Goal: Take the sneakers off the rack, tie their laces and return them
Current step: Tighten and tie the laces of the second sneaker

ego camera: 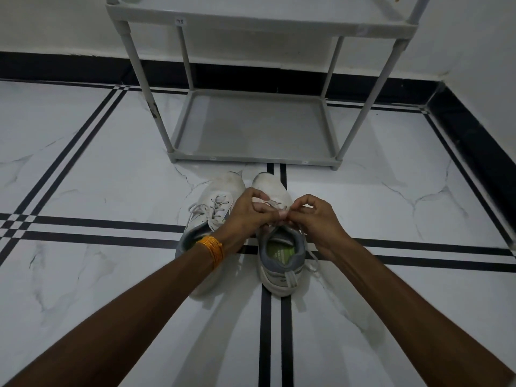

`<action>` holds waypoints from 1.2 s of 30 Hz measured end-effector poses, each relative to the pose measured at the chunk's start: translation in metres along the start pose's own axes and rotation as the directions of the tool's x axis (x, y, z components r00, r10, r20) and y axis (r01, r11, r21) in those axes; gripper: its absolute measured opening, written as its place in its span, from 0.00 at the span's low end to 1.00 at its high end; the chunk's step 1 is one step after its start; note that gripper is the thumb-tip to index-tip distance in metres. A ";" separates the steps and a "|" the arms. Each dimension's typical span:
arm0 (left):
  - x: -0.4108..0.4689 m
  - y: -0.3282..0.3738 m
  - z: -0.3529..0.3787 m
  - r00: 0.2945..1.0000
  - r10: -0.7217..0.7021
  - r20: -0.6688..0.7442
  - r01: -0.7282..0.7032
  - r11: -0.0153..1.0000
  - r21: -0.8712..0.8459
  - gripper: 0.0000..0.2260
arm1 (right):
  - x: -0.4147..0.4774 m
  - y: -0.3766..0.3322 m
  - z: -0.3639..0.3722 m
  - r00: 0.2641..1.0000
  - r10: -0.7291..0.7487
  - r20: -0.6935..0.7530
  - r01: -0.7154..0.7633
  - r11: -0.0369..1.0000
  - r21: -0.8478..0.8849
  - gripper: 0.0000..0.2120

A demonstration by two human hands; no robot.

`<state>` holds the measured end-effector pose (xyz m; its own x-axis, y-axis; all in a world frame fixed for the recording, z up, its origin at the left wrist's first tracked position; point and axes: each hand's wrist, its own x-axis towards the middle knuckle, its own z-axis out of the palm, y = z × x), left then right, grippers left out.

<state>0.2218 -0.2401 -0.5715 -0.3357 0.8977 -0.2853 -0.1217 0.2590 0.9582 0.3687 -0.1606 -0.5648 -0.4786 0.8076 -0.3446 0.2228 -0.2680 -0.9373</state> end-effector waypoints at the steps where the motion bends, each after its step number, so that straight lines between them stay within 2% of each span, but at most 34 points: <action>1: 0.002 0.000 -0.002 1.000 -0.009 0.024 0.008 1.000 0.025 0.20 | 0.000 -0.001 0.000 0.999 -0.039 0.027 0.040 0.998 -0.046 0.08; 4: 0.006 0.000 -0.001 0.999 0.026 0.030 -0.027 0.998 0.050 0.14 | 0.003 -0.003 -0.003 0.984 -0.158 0.082 0.167 0.977 -0.130 0.08; 8: 0.009 -0.005 0.005 0.996 0.018 -0.085 -0.014 0.998 0.053 0.10 | 0.003 0.002 -0.005 0.966 -0.245 0.088 0.256 0.954 -0.157 0.08; 10: 0.010 -0.009 0.007 0.988 0.071 -0.135 -0.050 0.987 0.152 0.10 | 0.000 0.008 -0.004 0.951 -0.300 0.082 0.310 0.928 -0.204 0.09; 14: 0.006 -0.008 0.012 0.960 0.242 -0.144 -0.165 0.897 0.410 0.08 | -0.005 0.016 0.001 0.889 -0.459 0.009 0.417 0.799 -0.433 0.06; 17: 0.005 -0.007 0.009 0.955 0.289 -0.069 -0.232 0.869 0.437 0.08 | -0.006 0.018 0.005 0.843 -0.537 0.015 0.458 0.705 -0.542 0.08; 20: 0.004 -0.008 0.003 0.952 0.305 -0.011 -0.268 0.854 0.446 0.09 | -0.004 0.019 0.010 0.853 -0.520 0.032 0.426 0.661 -0.618 0.10; 25: 0.003 -0.011 0.005 0.910 0.412 -0.056 -0.313 0.767 0.561 0.05 | -0.003 0.020 0.014 0.863 -0.499 0.077 0.419 0.624 -0.660 0.11; 29: 0.004 -0.010 0.009 0.894 0.445 -0.051 -0.335 0.739 0.585 0.05 | -0.004 0.021 0.010 0.860 -0.502 0.090 0.447 0.657 -0.607 0.12; 32: 0.002 -0.007 0.008 0.890 0.455 0.000 -0.366 0.716 0.594 0.06 | -0.007 0.016 0.010 0.895 -0.432 0.108 0.416 0.724 -0.550 0.11; 34: 0.002 -0.007 0.005 0.872 0.487 0.050 -0.402 0.654 0.640 0.06 | -0.007 0.014 0.012 0.918 -0.379 0.120 0.380 0.747 -0.545 0.12; 36: 0.003 -0.006 0.003 0.832 0.542 0.119 -0.446 0.527 0.723 0.05 | -0.006 0.012 0.013 0.922 -0.366 0.130 0.371 0.730 -0.575 0.12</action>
<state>0.2243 -0.2379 -0.5781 -0.2338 0.9298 0.2841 0.7614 -0.0066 0.6483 0.3632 -0.1751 -0.5746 -0.6326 0.7743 0.0188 0.4734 0.4057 -0.7818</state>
